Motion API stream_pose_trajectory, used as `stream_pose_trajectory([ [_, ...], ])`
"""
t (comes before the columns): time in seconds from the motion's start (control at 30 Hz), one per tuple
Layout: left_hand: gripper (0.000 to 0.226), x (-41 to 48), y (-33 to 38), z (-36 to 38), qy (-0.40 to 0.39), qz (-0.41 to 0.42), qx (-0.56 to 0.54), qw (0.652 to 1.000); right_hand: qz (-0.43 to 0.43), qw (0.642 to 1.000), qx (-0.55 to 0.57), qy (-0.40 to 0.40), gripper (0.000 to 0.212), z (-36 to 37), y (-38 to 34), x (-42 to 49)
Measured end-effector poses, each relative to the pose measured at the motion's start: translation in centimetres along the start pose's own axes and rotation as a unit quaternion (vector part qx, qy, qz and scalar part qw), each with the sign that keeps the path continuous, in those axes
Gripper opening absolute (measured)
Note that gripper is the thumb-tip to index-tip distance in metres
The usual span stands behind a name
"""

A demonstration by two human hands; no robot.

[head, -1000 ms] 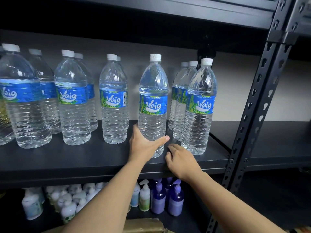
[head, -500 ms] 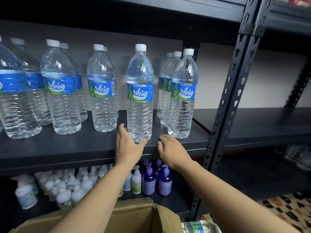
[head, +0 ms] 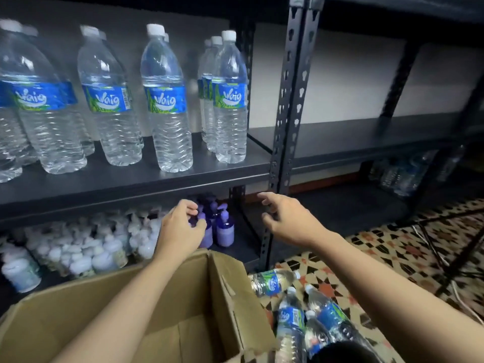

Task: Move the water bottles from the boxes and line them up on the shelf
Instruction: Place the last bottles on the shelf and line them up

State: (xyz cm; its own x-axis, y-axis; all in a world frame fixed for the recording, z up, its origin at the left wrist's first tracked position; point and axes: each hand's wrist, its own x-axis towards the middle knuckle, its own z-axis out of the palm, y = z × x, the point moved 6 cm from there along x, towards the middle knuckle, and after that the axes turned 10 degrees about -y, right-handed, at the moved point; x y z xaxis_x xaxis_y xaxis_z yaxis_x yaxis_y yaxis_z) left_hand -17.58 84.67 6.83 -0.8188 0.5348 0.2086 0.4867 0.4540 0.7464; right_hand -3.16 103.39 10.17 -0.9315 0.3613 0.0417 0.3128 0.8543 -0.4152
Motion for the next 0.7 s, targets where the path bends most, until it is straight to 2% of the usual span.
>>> stream_pose_trajectory([
  [0.23,0.022,-0.7,1.7,12.5,-0.163,0.003,0.012,0.987,0.151,0.984,0.097,-0.002,0.057,2.6,12.0,-6.2],
  [0.37,0.035,0.2,0.6,20.8,-0.259,-0.006,0.066,0.964,0.222,0.961,0.161,-0.02,0.065,7.0,18.4,-8.0],
  [0.57,0.054,1.9,-4.1,32.8,-0.397,-0.057,0.164,0.901,0.282,0.923,0.233,-0.119,0.069,18.2,24.2,-8.6],
  [0.63,0.054,2.2,-6.3,36.1,-0.432,-0.064,0.213,0.874,0.309,0.91,0.233,-0.148,0.072,22.2,25.3,-8.6],
  [0.7,0.064,2.7,-8.8,38.6,-0.455,-0.071,0.26,0.849,0.342,0.896,0.233,-0.163,0.073,26.0,25.8,-8.6],
])
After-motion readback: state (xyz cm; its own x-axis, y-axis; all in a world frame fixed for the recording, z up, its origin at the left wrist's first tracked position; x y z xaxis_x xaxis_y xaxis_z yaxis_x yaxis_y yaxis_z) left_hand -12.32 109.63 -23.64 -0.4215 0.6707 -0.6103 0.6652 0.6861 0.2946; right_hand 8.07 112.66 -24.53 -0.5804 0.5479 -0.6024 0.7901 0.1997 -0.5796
